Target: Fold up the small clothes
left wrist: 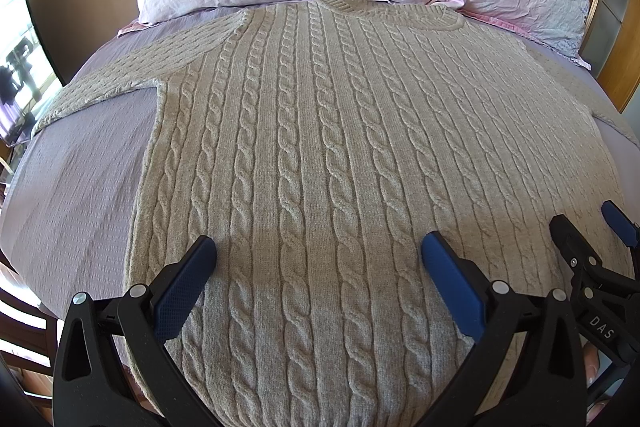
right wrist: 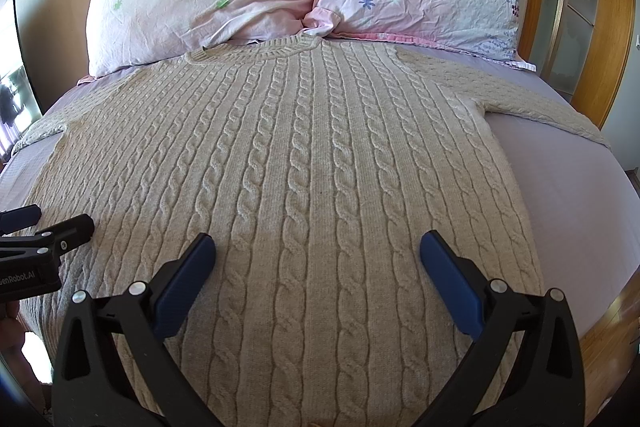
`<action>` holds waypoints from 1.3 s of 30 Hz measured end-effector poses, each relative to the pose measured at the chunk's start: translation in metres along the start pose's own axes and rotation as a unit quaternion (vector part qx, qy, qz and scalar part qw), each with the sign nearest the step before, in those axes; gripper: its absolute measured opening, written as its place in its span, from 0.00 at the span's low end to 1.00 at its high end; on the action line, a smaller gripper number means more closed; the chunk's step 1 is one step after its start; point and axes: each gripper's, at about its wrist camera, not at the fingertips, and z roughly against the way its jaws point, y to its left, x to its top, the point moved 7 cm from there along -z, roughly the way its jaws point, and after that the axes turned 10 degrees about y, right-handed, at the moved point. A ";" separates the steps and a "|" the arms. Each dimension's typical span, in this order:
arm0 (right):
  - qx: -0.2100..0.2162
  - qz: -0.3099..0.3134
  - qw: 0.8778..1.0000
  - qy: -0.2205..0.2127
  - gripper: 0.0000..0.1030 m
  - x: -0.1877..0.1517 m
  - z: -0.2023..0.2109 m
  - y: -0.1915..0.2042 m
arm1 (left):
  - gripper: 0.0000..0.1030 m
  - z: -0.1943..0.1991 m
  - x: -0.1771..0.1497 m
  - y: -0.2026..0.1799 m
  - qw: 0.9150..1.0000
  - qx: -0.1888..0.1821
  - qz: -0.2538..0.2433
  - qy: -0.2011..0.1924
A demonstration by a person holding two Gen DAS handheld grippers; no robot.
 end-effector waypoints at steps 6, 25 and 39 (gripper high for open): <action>0.000 0.000 1.000 0.000 0.98 0.000 0.000 0.000 | 0.99 0.000 0.000 0.000 1.000 0.000 0.000 0.000; 0.000 0.002 1.000 0.009 0.98 -0.002 -0.002 0.001 | 0.99 0.000 0.000 0.000 1.000 -0.001 -0.005 0.006; 0.090 -0.148 0.982 -0.076 0.98 0.068 0.044 -0.167 | 0.99 0.014 0.016 0.001 0.997 -0.002 -0.054 -0.062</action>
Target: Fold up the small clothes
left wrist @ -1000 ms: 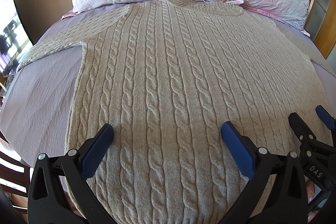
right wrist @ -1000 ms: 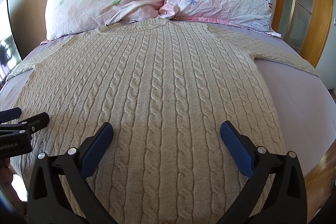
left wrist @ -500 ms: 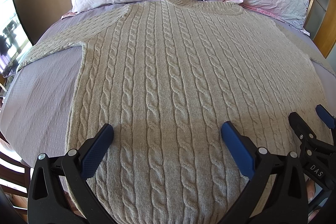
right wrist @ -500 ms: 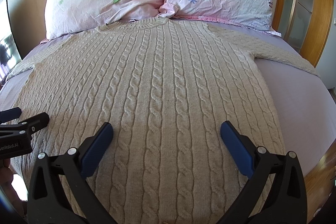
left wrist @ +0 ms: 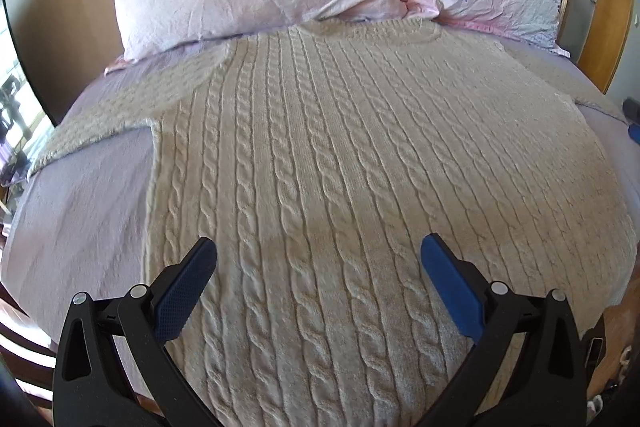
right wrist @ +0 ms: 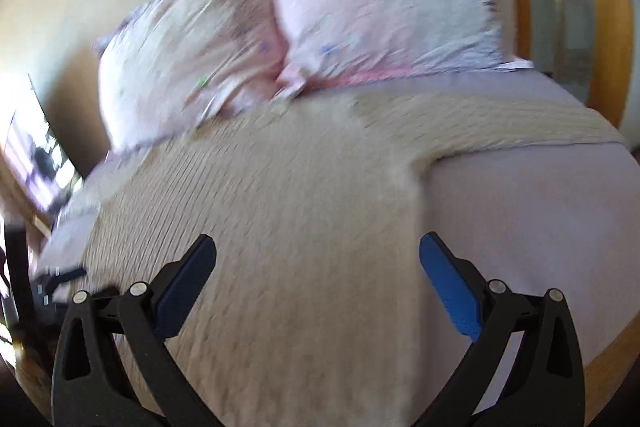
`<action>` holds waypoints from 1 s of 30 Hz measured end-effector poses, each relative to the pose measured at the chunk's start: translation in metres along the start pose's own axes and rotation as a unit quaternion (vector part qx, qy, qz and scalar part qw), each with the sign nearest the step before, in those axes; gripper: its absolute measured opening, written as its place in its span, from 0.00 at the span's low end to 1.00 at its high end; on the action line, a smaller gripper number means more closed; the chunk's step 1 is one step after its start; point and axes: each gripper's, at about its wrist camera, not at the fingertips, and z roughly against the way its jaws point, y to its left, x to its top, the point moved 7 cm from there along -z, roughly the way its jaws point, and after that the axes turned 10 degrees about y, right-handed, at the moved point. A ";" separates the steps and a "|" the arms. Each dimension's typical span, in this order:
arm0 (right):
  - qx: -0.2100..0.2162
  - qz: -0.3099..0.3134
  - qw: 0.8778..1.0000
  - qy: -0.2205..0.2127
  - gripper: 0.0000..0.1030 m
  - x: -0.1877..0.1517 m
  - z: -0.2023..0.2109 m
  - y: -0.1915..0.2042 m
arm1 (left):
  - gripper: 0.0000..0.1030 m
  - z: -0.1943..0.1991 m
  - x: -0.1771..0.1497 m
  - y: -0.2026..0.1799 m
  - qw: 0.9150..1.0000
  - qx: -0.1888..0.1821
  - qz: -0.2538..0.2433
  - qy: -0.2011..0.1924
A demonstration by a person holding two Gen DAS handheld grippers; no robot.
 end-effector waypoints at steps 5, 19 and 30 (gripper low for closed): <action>-0.054 -0.254 0.966 -0.019 0.56 0.071 -0.007 -0.178 | 0.99 0.019 0.042 0.040 0.993 -0.050 0.044 -0.095; -0.133 -0.378 0.916 -0.017 0.07 0.103 -0.042 -0.303 | 0.99 -0.005 0.072 0.201 0.971 -0.007 0.216 -0.104; 0.161 0.090 0.983 -0.018 0.08 0.101 -0.032 0.134 | 0.99 -0.022 0.043 0.314 0.902 -0.053 0.413 -0.114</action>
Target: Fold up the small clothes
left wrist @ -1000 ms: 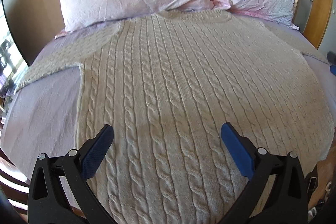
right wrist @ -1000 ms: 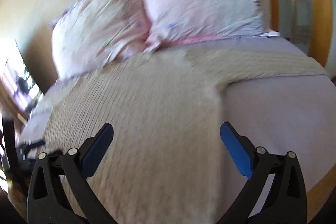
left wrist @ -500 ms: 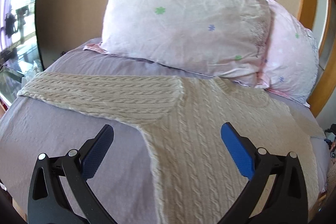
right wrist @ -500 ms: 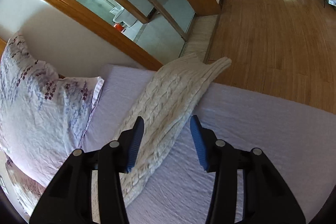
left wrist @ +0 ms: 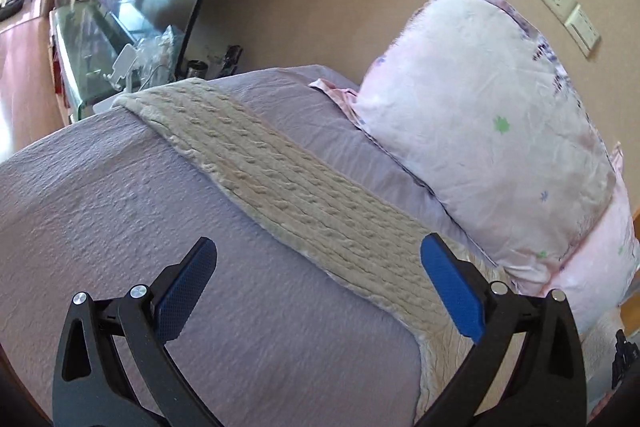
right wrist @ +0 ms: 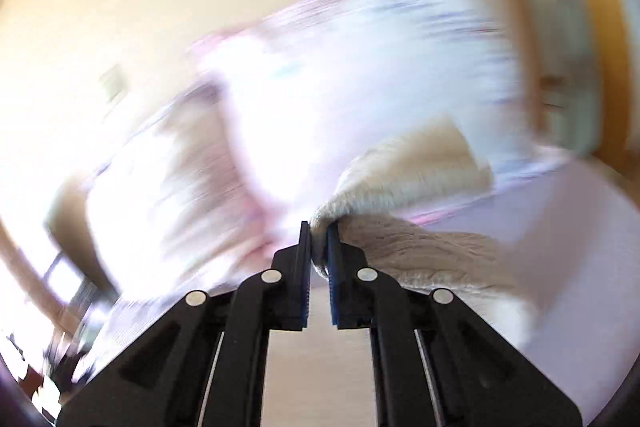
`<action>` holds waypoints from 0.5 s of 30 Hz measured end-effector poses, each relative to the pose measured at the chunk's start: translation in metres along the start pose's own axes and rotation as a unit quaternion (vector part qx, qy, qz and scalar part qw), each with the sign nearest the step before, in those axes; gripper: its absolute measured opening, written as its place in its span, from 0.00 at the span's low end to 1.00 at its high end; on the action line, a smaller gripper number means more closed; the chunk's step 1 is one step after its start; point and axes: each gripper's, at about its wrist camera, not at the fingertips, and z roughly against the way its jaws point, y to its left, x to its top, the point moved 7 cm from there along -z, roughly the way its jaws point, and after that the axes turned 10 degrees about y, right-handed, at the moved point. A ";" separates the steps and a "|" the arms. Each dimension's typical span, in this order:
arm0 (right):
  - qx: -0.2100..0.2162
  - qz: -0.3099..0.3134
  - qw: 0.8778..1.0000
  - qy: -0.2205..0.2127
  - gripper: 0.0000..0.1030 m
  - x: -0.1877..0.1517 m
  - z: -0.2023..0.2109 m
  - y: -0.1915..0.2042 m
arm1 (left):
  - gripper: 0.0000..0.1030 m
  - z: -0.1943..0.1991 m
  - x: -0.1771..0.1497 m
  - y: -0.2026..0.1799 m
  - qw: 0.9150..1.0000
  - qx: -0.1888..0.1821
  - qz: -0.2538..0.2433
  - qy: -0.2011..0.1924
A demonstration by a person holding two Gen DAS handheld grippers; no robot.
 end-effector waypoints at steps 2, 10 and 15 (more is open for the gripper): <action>0.061 0.062 0.991 0.100 0.19 -0.042 -0.053 0.070 | 0.99 -0.002 0.007 0.009 1.000 0.010 0.019 -0.002; 0.044 0.113 0.989 0.087 0.81 -0.058 -0.039 0.087 | 0.89 -0.025 0.041 0.053 0.994 0.002 0.111 0.020; 0.007 0.059 0.996 0.063 0.84 -0.026 -0.029 0.027 | 0.77 -0.032 0.067 0.081 0.984 -0.023 0.175 0.000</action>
